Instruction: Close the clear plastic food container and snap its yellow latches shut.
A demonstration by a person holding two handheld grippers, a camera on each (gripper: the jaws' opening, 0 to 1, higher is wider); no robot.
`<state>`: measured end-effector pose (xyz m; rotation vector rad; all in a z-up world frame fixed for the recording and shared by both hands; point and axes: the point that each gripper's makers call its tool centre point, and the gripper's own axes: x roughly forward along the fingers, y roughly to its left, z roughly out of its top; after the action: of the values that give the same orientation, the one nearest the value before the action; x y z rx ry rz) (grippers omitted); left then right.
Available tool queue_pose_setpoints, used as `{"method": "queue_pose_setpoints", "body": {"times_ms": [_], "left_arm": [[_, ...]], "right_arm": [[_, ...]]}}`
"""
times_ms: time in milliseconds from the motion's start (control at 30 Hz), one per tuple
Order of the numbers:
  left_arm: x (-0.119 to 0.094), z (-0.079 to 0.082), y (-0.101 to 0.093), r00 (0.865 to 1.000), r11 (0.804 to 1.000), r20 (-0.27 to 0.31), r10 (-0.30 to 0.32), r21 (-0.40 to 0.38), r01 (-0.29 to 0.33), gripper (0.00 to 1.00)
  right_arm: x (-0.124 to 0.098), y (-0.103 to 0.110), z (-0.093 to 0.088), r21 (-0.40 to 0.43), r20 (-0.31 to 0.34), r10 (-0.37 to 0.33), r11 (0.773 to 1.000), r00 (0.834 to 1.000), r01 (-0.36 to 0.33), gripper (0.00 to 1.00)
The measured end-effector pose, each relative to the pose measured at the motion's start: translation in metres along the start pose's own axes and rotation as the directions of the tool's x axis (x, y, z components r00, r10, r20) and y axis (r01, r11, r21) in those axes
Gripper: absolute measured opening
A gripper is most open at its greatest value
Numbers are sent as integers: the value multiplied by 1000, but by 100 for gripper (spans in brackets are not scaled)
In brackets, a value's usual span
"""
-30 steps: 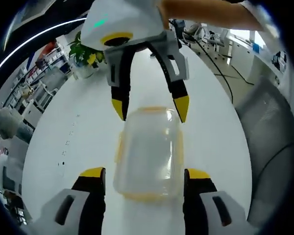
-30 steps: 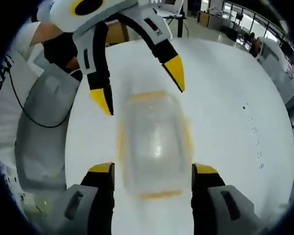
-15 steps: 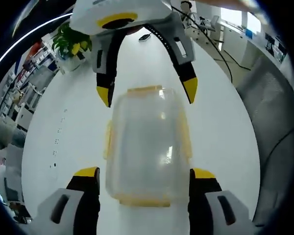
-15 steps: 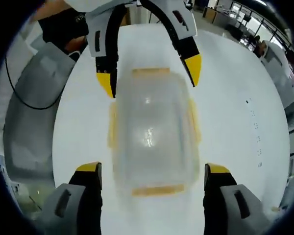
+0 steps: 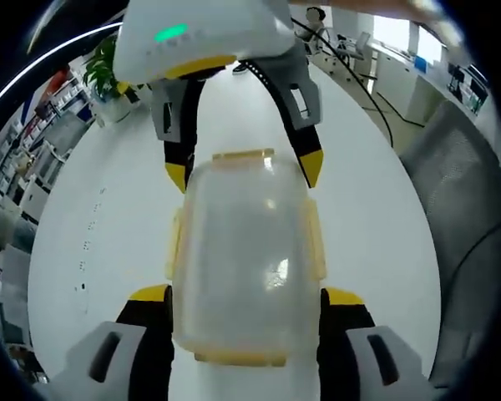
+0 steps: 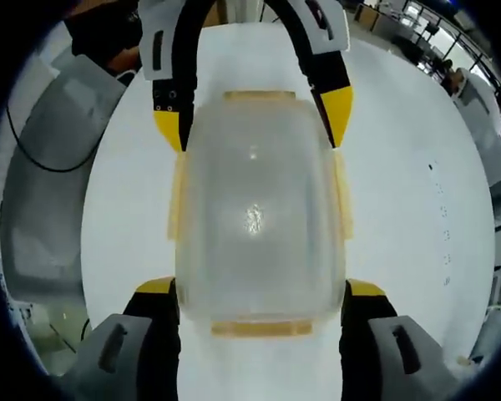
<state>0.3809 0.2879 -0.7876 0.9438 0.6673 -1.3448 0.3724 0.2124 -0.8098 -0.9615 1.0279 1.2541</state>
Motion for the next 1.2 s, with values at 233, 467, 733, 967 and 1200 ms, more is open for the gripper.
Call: {"method": "queue_pose_setpoints", "body": {"times_ms": [233,467,733,967,1200], "left_arm": [[-6,-9,-2,1000,1000,-16,0,8,1,67],[-19,-32,-3,999,1000,-37,7,0,-7,67],[-31,-54,-2,998,1000,-57,15,-15,-16,67],[-33,-58,2,998,1000,-56,16,-19,-17,67],[-31,-59,14,999,1000,-46,14,-27,-15,67]], "right_arm": [[3,2,11,6,-2,-4,1000,1000,4,76],[9,3,35,-6,3,0,1000,1000,0,76],[16,3,61,-16,22,5,1000,1000,-4,76],[17,-1,65,-20,28,7,1000,1000,-7,76],[18,-13,66,-22,38,10,1000,999,-9,76]]}}
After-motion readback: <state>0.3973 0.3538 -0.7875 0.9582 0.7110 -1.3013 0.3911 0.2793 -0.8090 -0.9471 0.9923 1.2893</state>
